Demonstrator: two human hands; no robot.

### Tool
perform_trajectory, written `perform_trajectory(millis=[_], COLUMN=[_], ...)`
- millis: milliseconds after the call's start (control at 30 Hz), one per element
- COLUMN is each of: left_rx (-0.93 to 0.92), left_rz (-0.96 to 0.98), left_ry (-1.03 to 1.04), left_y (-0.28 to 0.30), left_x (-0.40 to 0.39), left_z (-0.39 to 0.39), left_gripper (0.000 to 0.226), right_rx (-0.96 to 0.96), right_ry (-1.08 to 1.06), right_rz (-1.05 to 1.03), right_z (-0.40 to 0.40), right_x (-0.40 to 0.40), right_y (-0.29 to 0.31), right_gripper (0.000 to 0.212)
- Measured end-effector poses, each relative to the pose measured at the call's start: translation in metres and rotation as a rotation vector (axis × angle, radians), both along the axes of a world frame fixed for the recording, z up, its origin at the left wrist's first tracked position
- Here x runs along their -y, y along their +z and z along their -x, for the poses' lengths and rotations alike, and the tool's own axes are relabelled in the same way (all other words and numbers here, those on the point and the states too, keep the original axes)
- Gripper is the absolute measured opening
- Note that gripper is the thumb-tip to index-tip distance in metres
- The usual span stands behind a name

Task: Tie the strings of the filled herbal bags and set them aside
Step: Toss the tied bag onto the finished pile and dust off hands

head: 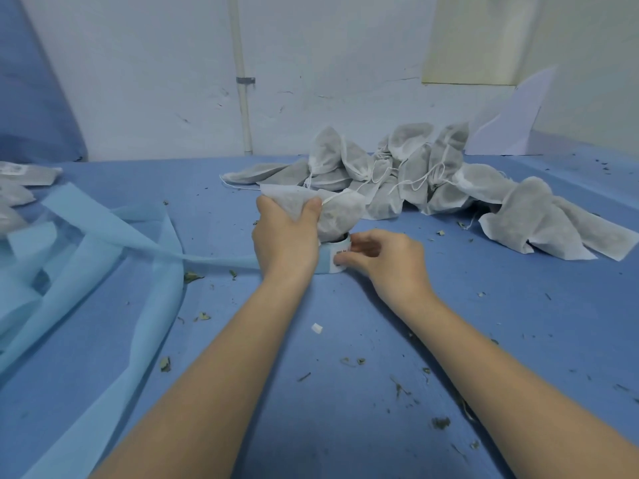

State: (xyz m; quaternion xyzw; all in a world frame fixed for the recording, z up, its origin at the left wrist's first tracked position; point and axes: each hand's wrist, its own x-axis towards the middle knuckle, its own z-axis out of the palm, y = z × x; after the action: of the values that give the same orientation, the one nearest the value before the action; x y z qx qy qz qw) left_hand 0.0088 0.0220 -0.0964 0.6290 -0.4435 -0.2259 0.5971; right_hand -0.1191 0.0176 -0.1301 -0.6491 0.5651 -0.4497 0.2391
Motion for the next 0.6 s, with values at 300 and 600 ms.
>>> perform_trajectory(millis=[300, 600], left_rx=[0.005, 0.009], left_rz=[-0.010, -0.005], left_ry=[0.004, 0.001], left_y=[-0.001, 0.000], left_x=[0.001, -0.001], left_z=[0.000, 0.003], left_gripper=[0.037, 0.036], right_rx=[0.011, -0.154], right_ry=[-0.053, 0.020], right_rz=[-0.014, 0.035], right_z=[0.002, -0.003], right_x=[0.001, -0.017], right_y=[0.004, 0.007], right_gripper=[0.021, 0.026])
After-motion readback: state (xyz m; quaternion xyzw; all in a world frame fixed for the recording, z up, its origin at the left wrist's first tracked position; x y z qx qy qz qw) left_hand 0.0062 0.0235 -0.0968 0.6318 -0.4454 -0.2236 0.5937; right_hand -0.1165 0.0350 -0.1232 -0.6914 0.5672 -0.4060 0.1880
